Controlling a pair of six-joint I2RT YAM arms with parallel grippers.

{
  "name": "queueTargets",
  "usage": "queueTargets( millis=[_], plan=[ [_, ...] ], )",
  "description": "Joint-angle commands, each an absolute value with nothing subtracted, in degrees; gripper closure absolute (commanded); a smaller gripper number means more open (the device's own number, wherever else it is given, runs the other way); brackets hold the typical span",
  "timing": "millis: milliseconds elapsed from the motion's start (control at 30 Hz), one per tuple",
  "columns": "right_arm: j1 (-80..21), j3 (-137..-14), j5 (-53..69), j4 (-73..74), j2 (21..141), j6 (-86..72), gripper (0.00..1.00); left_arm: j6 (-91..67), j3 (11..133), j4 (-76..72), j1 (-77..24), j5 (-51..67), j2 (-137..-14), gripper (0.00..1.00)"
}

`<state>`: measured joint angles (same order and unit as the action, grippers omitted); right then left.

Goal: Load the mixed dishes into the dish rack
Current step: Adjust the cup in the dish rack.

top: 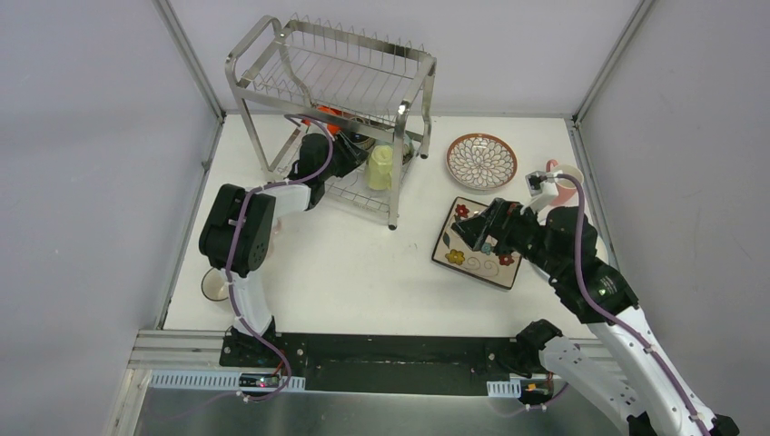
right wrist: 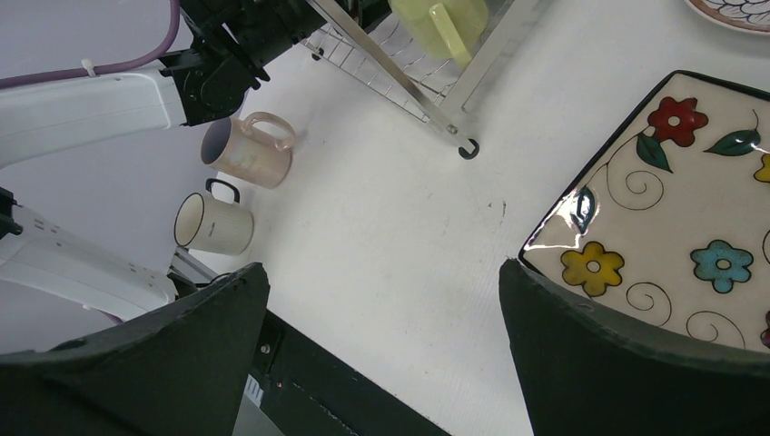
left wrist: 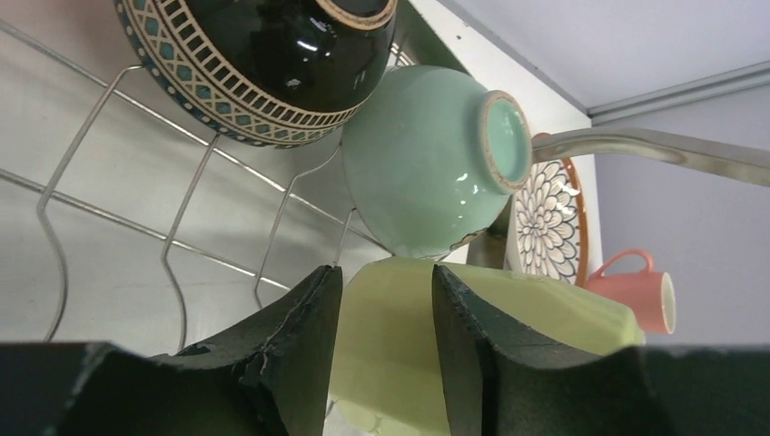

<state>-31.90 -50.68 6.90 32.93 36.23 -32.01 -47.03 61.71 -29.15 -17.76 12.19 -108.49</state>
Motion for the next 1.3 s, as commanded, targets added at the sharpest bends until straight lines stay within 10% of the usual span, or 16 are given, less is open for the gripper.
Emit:
queueTargets(
  millis=[0, 933, 1267],
  plan=[
    [-32.04, -53.25, 6.45, 32.81, 35.35, -31.07, 0.00, -40.61, 63.87, -25.31, -19.22, 12.73, -105.43, 0.55],
    [-32.00, -52.83, 6.81, 34.02, 35.12, -31.73, 0.00, -35.51, 64.40, -9.06, -19.21, 2.53, -95.02, 0.43],
    [-32.04, -51.77, 7.29, 32.61, 35.77, -32.41, 0.00, -38.42, 64.08, -2.53, -19.94, 6.04, -88.39, 0.25]
  ],
)
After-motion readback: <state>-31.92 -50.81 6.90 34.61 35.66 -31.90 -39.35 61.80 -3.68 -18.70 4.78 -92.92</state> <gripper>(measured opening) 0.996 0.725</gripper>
